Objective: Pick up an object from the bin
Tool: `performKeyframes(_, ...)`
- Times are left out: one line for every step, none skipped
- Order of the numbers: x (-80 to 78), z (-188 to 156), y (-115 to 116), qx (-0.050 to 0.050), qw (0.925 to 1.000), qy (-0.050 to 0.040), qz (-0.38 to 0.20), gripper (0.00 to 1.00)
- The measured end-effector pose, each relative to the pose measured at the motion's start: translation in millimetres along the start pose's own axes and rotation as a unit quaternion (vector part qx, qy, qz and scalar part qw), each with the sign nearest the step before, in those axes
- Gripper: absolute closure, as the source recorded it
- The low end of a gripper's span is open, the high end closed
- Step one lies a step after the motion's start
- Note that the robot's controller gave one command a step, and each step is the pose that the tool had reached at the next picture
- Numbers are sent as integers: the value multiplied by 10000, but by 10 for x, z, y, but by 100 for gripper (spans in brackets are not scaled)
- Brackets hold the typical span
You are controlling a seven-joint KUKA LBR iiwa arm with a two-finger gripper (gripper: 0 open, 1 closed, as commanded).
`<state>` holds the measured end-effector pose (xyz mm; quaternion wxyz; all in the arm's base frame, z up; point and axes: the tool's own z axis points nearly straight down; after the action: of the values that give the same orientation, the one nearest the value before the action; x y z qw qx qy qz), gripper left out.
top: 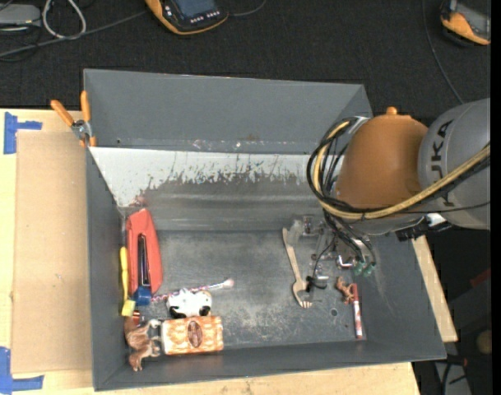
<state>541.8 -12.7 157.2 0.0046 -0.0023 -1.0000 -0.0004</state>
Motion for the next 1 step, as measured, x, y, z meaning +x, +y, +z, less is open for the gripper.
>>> performKeyframes(-14, -45, 1, 1, 10000, -37, -4, 0)
